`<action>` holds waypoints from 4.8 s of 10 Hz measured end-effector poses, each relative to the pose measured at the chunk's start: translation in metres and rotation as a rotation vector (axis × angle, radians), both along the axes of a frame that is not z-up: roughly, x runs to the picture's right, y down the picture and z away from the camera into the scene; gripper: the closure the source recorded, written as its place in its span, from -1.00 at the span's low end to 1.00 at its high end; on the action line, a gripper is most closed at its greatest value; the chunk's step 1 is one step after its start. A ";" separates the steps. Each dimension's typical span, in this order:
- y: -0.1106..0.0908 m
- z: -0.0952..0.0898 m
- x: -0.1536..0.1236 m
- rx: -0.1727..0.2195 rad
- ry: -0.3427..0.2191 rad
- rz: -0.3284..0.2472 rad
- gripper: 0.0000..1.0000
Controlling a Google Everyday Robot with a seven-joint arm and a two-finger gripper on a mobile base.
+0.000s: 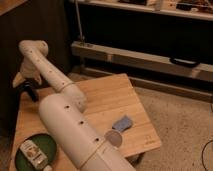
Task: Place the eraser in the ceramic cup
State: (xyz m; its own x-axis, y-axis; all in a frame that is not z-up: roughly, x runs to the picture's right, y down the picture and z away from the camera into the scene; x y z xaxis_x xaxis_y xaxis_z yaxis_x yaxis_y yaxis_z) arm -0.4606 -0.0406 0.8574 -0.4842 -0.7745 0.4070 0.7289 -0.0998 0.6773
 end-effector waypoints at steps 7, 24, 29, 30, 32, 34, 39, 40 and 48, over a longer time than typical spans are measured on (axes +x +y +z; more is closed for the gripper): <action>0.000 -0.001 -0.001 0.000 -0.001 0.000 0.96; -0.062 -0.179 0.144 -0.049 -0.104 0.147 1.00; -0.024 -0.239 0.250 -0.111 -0.083 0.235 1.00; -0.017 -0.249 0.267 -0.112 -0.069 0.252 1.00; -0.005 -0.275 0.303 -0.101 -0.024 0.291 1.00; 0.009 -0.311 0.346 -0.082 0.048 0.341 1.00; 0.068 -0.390 0.427 -0.045 0.270 0.503 1.00; 0.086 -0.406 0.442 -0.040 0.329 0.552 1.00; 0.101 -0.389 0.484 0.044 0.474 0.714 1.00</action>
